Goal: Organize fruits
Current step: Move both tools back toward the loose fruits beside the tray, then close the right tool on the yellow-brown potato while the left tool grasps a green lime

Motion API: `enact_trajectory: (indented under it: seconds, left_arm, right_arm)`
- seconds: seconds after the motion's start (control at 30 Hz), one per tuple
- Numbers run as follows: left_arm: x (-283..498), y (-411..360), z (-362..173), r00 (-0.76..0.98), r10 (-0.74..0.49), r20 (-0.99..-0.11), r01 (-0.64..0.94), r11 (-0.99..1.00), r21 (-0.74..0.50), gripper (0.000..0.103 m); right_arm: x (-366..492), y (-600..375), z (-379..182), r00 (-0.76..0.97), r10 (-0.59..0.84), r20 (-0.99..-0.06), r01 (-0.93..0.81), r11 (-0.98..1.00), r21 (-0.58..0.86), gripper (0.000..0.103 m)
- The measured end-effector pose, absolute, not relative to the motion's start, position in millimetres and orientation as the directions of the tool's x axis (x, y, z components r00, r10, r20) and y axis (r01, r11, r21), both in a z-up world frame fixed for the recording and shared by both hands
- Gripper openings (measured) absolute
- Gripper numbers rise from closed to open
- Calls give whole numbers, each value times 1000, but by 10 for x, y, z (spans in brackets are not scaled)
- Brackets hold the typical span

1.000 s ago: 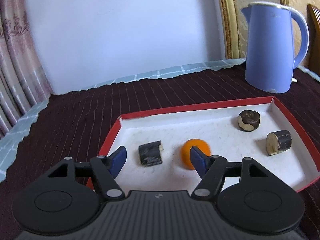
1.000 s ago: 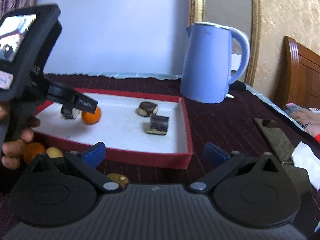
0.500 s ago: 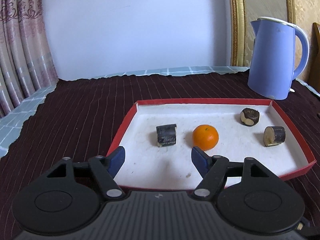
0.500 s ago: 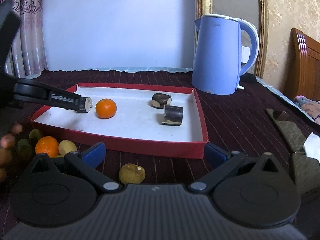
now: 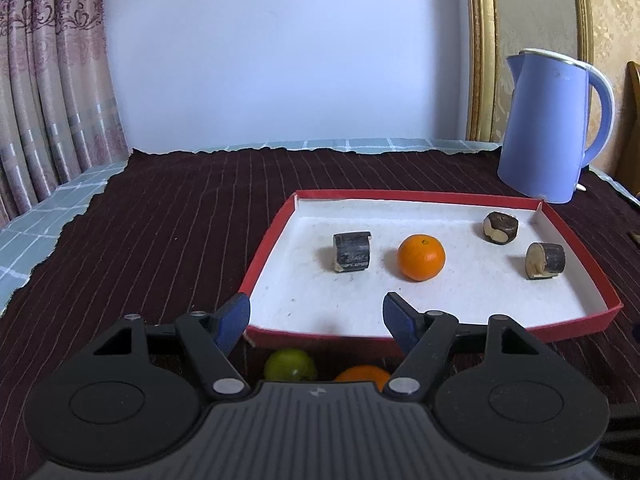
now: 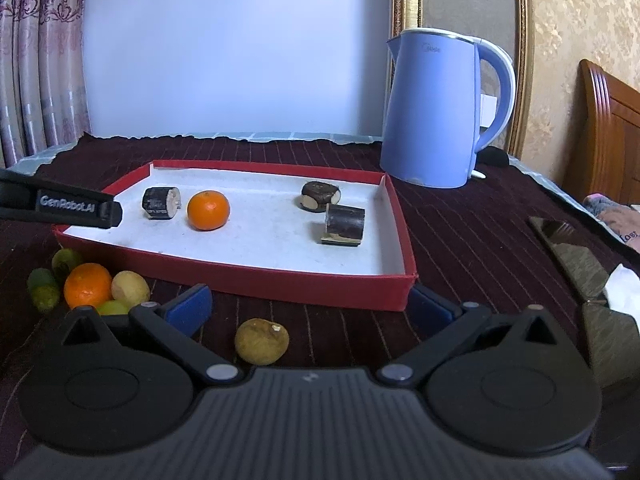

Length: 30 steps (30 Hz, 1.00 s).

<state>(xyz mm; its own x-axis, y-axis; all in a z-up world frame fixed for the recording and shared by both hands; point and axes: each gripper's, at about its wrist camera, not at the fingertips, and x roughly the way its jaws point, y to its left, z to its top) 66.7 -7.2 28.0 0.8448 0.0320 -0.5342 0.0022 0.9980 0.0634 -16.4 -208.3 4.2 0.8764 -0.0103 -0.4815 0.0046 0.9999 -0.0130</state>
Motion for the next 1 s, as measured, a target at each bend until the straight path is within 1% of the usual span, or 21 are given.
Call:
enact_trajectory:
  seconds: [0.13,0.2,0.4,0.47,0.5,0.53,0.57,0.63,0.77,0.83,1.0]
  left_arm:
    - [557,31,263,844,16,-537,7,999,40,75]
    - [499,93,256,845,8,-534,5,1000,23,87]
    - [352,233,218,853,9,-523,4,1000,25,89]
    - [339,293,192,850,6,-526,3,1000,17,89]
    - [346,336,171,847,3,-531,2,1000,9,89]
    - [358,369,153,843,3,-538,-3,1000,1,89]
    - [370,406,133,839,2,-544,-9,1000,-10,89]
    - [393,497,94,833,-9,-554,-16,999,-41,89]
    - [399,679,68,830,-47,-555,-22,993,-117,89]
    - [389,764,65,832,-55,-552,-33,988,-148,89]
    - [347,863,54,831,-21,-556,-44,994,-103,89]
  right_arm:
    - [-164,-2087,23,872,-3,-489,-1,1000,-8,103]
    - [-170,-2073,21,871,0,-491,-8,1000,-14,103]
    - [-122,-2049,-30,845,34,-534,-45,999,-9,103]
    - [-107,-2064,-41,840,51,-540,-55,998,9,95]
    - [-95,-2076,-48,835,61,-547,-60,998,20,86]
    - [-85,-2083,-60,833,66,-550,-60,998,29,79]
    - [-80,-2088,-68,831,68,-552,-59,998,34,76]
    - [-72,-2095,-74,828,68,-557,-57,998,38,60]
    - [-73,-2053,-78,825,87,-558,-87,996,27,43]
    - [-73,-2027,-87,822,88,-563,-96,995,16,28]
    - [-75,-2067,-96,822,100,-560,-92,995,43,28]
